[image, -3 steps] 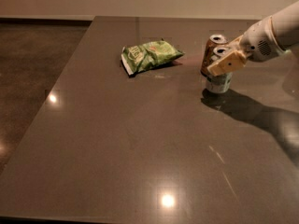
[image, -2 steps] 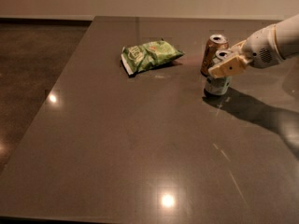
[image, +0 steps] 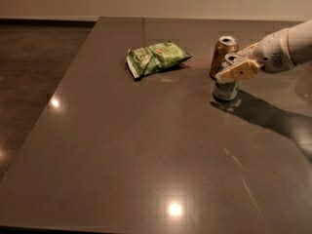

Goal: Move 7up can near orange can

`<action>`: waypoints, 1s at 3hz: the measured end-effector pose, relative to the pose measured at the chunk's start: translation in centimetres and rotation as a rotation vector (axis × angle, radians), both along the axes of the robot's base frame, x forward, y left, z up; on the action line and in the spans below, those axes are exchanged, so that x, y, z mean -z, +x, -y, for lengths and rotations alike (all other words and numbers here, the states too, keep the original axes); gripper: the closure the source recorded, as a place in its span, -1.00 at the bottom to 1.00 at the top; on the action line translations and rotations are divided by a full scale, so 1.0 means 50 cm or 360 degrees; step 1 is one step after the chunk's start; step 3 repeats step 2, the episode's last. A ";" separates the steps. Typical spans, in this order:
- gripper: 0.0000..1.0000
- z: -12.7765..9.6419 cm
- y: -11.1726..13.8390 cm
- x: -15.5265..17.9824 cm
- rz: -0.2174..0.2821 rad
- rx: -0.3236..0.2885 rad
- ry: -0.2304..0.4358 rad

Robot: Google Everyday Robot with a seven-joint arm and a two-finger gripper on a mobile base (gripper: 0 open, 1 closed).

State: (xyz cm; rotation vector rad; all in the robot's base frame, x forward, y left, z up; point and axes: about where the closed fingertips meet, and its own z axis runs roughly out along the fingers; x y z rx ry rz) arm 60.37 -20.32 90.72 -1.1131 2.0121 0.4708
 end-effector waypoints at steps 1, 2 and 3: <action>-1.00 -0.003 0.000 0.001 -0.0002 -0.0004 0.0001; -1.00 -0.003 0.000 0.001 -0.0002 -0.0004 0.0001; -1.00 -0.003 0.000 0.001 -0.0002 -0.0004 0.0001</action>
Offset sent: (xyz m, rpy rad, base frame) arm 0.0002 0.0014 -0.0006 0.0005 0.0011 0.0025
